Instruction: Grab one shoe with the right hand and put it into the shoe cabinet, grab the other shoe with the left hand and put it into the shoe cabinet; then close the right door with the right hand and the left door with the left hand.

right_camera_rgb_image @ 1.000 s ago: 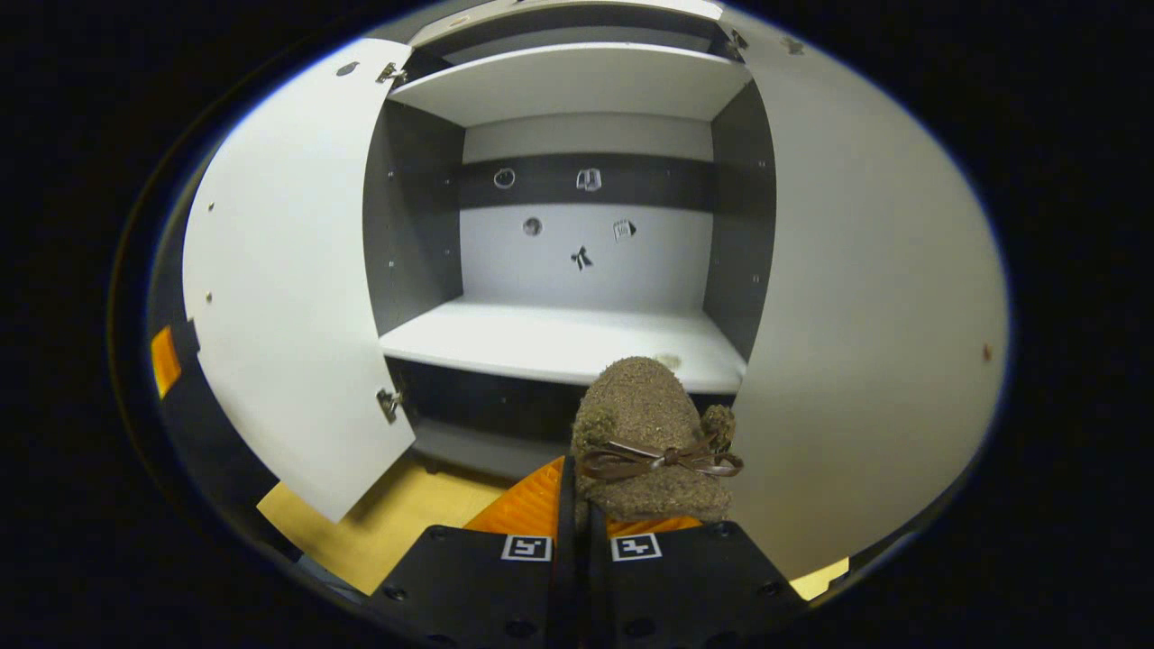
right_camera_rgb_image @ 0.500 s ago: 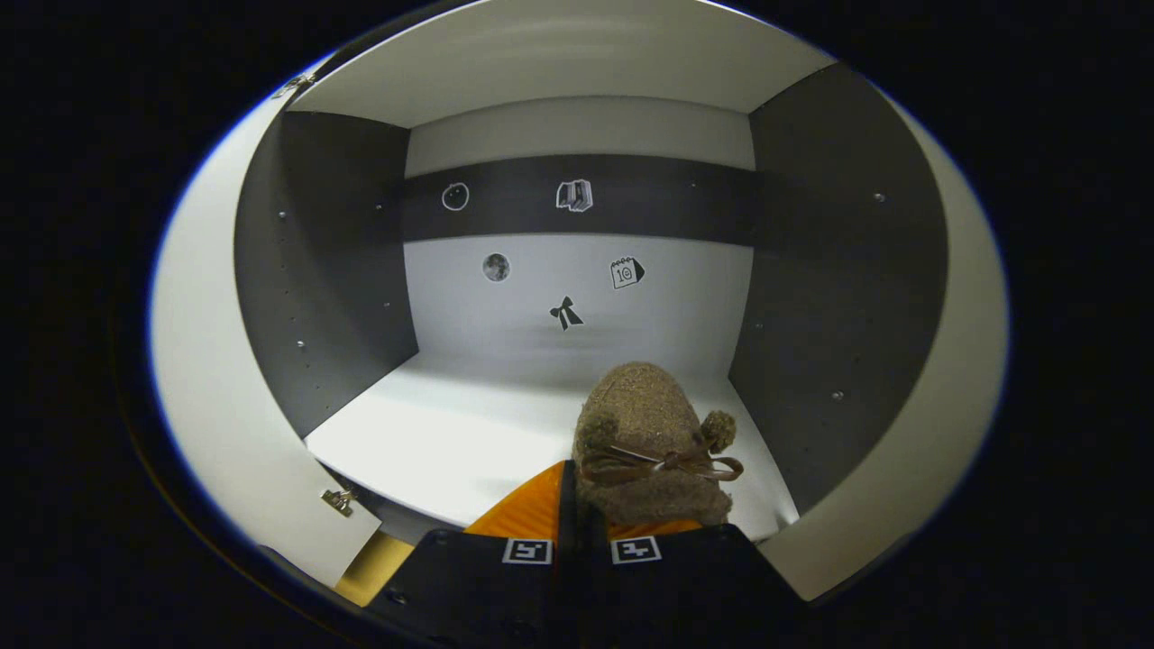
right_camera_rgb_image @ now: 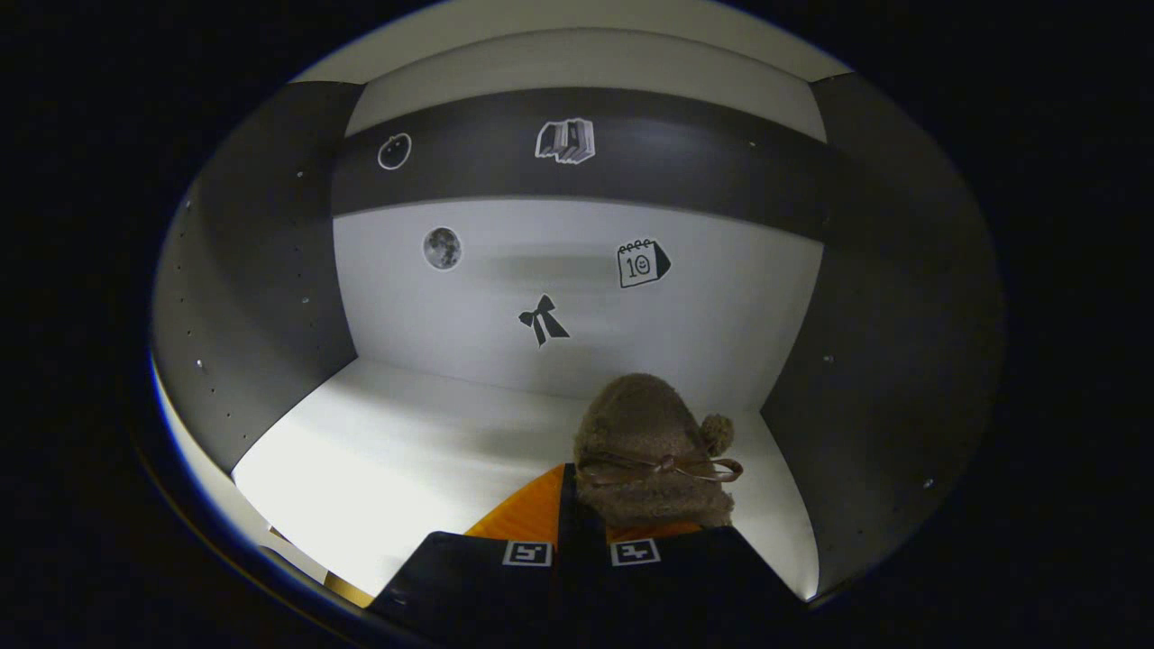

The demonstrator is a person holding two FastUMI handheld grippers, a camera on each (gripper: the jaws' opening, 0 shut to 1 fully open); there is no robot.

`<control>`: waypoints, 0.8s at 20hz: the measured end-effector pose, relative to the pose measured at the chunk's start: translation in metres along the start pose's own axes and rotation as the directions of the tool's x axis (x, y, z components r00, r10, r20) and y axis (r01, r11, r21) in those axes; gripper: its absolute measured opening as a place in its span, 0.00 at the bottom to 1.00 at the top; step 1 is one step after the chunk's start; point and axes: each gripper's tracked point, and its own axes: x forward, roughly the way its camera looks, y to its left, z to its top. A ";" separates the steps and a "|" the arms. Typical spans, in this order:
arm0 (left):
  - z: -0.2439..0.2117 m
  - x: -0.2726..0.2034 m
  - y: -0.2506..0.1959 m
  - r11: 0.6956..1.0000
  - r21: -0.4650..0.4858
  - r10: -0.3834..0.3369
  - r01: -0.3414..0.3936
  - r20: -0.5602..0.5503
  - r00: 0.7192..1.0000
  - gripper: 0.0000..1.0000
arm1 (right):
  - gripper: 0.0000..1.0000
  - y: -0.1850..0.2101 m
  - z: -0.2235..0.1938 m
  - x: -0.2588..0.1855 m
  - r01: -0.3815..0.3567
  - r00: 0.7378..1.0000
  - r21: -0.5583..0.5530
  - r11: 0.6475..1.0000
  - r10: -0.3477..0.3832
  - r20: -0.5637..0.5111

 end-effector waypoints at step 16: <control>0.005 -0.021 0.001 1.000 0.023 0.008 -0.009 0.011 1.000 0.95 | 0.91 0.018 -0.002 -0.045 -0.059 0.998 0.022 0.998 0.059 0.017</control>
